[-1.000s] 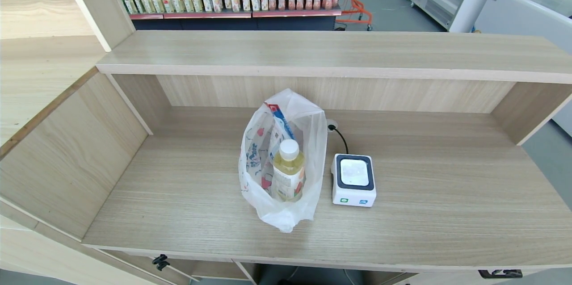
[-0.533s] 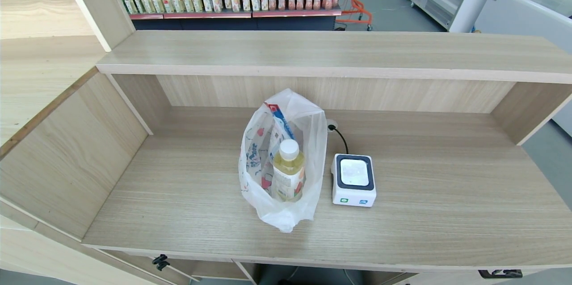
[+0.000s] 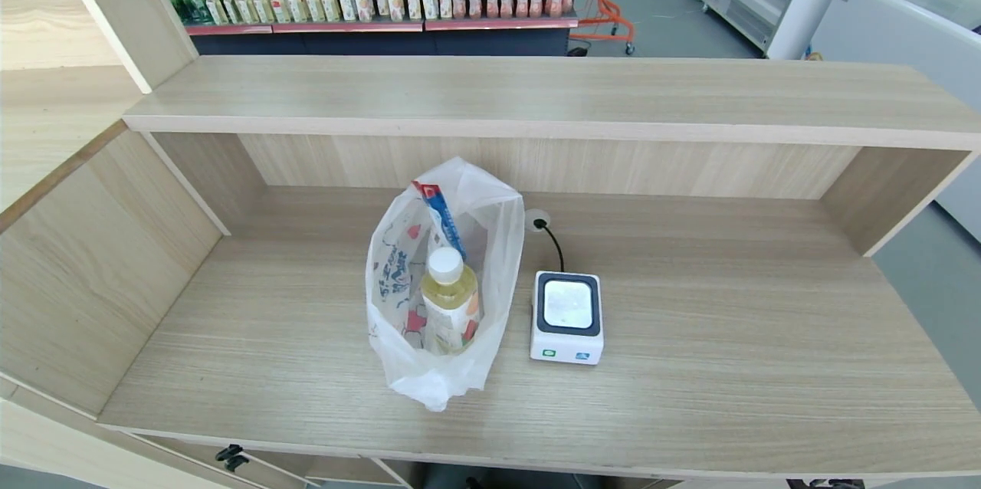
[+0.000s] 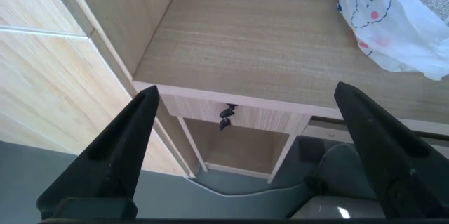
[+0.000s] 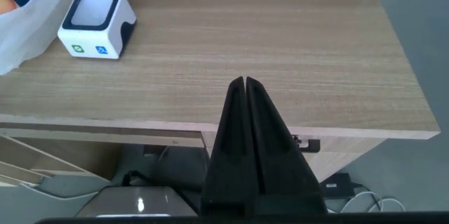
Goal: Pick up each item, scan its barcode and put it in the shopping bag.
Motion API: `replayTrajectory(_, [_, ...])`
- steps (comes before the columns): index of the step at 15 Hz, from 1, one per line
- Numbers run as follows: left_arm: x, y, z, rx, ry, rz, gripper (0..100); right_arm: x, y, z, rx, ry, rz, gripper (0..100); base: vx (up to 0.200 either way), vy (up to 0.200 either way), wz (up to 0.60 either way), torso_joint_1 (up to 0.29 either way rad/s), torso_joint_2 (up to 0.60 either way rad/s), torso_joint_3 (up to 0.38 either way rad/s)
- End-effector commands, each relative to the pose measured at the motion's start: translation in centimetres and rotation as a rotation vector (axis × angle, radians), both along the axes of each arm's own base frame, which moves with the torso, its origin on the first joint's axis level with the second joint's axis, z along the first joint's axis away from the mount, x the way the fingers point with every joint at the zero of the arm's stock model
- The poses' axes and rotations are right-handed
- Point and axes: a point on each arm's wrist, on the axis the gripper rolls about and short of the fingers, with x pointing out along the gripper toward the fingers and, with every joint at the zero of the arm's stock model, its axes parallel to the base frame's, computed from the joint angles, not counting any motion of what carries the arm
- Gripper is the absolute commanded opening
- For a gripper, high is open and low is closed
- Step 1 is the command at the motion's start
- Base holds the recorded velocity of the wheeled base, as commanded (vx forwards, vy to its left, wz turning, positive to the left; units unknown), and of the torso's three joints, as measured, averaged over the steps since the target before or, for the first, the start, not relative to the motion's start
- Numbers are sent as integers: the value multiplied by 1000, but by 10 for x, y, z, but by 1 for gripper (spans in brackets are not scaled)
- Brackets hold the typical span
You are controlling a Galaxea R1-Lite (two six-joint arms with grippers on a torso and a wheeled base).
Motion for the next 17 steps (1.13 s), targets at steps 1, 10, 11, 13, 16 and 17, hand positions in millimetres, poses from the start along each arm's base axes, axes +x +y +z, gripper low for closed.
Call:
replayTrajectory(1, [0,0,0,-2,0,0,100,0,0,0,0,3,0,0,0,0,0,0,0,0])
replayTrajectory(10, [0,0,0,0,0,0,100,0,0,0,0,3,0,0,22,0,0,6,2,-3])
replayTrajectory(11, [0,0,0,0,-2,0,100,0,0,0,0,3,0,0,0,0,0,0,0,0])
replayTrajectory(13, [0,0,0,0,0,0,100,0,0,0,-2,3,1,0,0,0,0,0,0,0])
replayTrajectory(16, [0,0,0,0,0,0,100,0,0,0,-3,3,1,0,0,0,0,0,0,0])
replayTrajectory(17, [0,0,0,0,0,2,100,0,0,0,-2,3,1,0,0,0,0,0,0,0])
